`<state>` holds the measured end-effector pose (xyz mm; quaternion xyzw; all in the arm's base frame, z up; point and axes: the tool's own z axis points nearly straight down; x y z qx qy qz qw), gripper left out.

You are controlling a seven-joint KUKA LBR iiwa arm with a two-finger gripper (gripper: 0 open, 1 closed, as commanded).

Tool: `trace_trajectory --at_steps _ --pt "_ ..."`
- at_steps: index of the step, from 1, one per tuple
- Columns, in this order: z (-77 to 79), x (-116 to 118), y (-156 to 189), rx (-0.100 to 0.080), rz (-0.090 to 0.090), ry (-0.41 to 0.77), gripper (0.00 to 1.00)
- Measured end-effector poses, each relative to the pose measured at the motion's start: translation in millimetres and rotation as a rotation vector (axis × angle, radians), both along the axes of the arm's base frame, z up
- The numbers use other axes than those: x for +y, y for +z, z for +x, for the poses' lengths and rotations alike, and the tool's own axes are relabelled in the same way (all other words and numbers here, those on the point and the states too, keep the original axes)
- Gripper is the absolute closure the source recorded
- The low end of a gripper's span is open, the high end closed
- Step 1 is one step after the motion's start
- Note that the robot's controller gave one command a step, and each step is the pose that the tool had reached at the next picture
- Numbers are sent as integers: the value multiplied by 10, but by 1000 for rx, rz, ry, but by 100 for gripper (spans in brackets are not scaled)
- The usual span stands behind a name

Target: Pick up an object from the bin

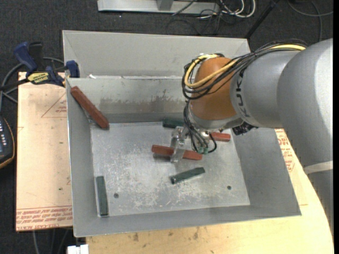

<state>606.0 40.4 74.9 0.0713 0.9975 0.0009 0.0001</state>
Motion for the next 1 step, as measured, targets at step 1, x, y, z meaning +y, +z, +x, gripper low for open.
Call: trace_trajectory --at_steps 1 --pt "-123 134 1359 -9 1 -44 100"
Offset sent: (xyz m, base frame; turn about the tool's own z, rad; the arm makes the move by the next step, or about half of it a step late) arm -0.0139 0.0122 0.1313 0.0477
